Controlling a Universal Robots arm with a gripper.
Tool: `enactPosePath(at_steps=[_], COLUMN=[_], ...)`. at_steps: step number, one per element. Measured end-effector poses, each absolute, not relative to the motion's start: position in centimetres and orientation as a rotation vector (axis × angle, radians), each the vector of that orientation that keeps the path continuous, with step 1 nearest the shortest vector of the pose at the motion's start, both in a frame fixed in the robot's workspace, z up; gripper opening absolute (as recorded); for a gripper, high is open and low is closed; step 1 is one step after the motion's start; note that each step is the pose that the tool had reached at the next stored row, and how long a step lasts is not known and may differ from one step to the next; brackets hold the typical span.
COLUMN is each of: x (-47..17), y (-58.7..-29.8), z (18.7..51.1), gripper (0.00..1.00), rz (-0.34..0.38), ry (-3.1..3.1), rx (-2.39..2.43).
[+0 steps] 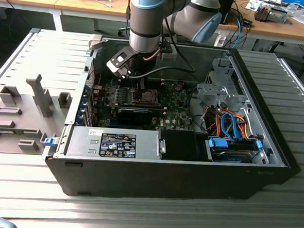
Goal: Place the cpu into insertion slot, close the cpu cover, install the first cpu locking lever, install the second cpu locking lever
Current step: 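Close the cpu cover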
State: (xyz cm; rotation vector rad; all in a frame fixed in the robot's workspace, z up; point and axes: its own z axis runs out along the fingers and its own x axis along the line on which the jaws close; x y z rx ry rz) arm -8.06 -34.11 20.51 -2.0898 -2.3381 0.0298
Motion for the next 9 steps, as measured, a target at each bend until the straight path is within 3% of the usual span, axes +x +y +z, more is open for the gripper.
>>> enactPosePath(at_steps=[9], x=[-6.7], y=[-34.2], z=[20.5], gripper=[0.11], rz=[0.03], ry=[-2.338], rx=[-2.09])
